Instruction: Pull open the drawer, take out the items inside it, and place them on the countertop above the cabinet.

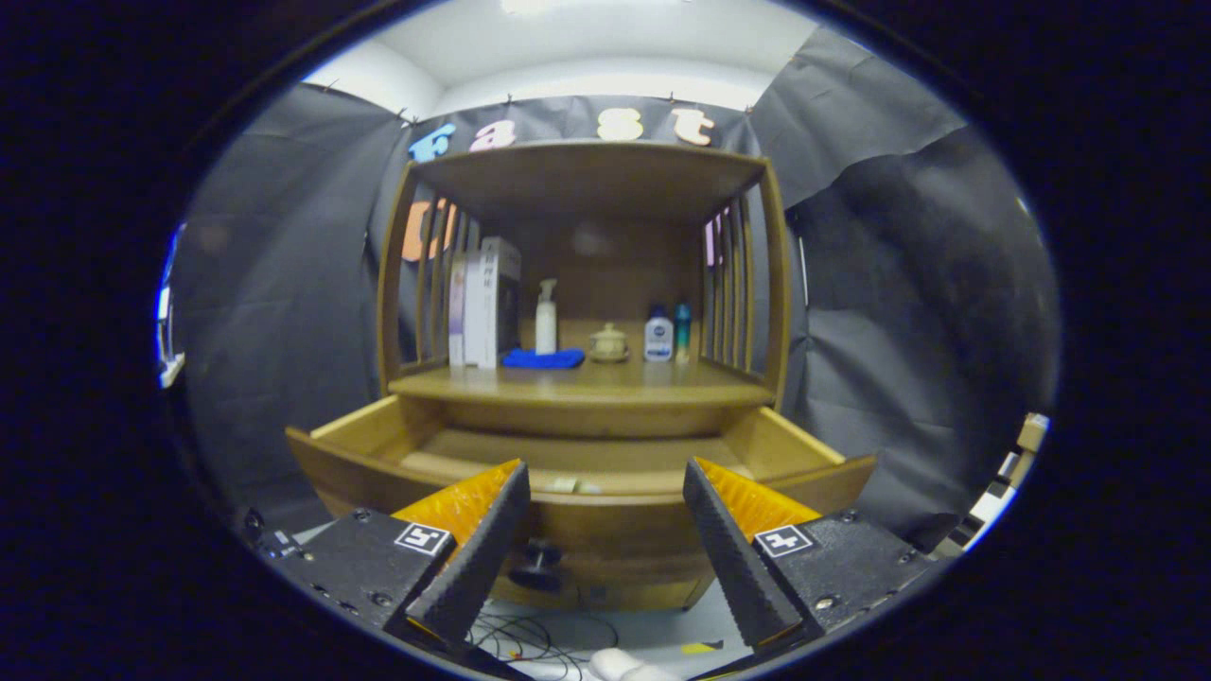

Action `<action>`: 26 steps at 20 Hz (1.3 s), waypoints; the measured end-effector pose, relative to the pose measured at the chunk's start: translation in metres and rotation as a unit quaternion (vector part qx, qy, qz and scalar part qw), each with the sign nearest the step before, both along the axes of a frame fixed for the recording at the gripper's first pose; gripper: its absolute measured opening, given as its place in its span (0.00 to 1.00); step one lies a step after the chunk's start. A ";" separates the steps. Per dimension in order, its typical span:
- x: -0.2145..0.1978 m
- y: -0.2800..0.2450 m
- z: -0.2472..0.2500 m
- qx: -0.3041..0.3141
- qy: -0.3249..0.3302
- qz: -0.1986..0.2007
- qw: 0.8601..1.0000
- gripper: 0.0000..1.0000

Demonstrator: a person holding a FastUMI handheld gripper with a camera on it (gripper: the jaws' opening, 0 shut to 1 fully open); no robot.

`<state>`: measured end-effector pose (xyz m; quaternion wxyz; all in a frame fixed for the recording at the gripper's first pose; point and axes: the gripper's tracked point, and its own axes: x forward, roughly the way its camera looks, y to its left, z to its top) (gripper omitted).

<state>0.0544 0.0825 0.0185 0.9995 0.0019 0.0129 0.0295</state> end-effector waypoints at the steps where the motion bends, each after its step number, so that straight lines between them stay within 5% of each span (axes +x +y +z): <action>1: 0.005 -0.002 0.019 0.006 -0.010 0.003 1.000 1.00; 7: 0.069 0.007 0.089 0.001 0.014 0.048 0.999 1.00; 12: 0.118 0.049 0.074 -0.042 0.150 0.090 0.984 1.00; 18: 0.147 0.072 -0.004 -0.050 0.354 0.084 0.930 0.96; 26: 0.129 0.067 -0.095 -0.055 0.522 0.054 0.849 0.79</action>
